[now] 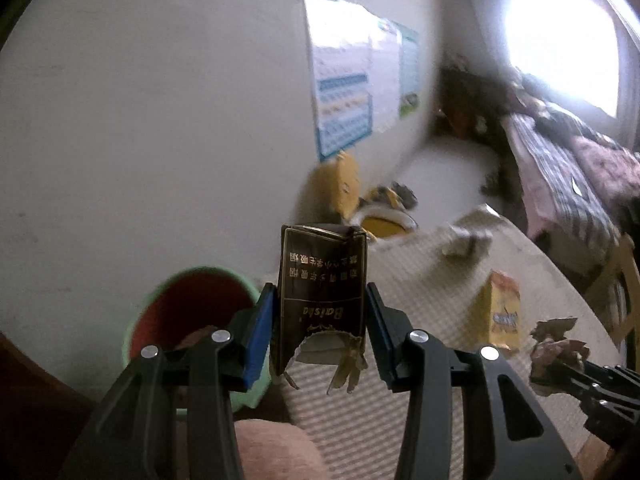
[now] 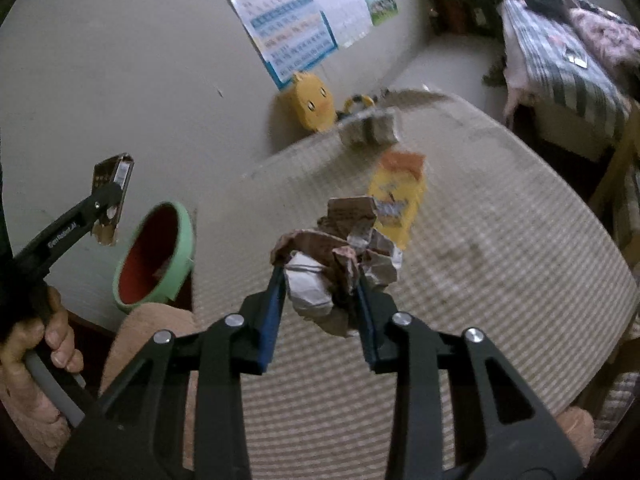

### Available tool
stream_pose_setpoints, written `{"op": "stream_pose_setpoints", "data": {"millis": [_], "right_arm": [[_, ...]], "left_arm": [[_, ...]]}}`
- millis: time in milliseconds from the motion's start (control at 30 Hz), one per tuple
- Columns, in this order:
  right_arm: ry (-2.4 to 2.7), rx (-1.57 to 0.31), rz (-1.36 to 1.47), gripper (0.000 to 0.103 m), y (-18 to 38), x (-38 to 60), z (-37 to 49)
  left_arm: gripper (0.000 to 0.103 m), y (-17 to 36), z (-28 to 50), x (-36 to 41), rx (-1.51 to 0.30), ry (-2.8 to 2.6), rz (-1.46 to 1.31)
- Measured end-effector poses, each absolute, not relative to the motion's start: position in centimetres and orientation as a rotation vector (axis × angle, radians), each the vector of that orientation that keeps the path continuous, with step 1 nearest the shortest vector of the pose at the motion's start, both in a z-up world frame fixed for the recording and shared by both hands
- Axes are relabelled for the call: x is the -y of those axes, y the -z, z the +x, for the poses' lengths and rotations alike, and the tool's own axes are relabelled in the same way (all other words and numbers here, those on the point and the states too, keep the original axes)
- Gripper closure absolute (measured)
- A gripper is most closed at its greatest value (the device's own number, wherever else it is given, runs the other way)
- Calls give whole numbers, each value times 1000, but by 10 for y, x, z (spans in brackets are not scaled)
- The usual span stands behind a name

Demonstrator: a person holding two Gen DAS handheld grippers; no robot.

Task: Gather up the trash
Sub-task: 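Carry the brown wrapper with the left gripper while the right carries the paper ball toward the bin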

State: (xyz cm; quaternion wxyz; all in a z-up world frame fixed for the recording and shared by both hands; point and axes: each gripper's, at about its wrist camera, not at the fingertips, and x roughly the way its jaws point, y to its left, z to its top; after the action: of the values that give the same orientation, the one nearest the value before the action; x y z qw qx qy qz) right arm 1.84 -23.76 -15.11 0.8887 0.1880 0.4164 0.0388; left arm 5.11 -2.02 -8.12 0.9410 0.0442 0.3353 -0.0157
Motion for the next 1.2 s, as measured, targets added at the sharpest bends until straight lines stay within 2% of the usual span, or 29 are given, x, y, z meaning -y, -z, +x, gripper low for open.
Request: {"op": "stream_pose_setpoints", "data": {"millis": [467, 1200], "right_arm": [[-133, -694, 338, 70, 77, 216, 3], [-197, -586, 293, 70, 30, 189, -5]], "left_arm": [[61, 29, 20, -26, -565, -51, 41], [61, 5, -3, -36, -498, -45, 29]]}}
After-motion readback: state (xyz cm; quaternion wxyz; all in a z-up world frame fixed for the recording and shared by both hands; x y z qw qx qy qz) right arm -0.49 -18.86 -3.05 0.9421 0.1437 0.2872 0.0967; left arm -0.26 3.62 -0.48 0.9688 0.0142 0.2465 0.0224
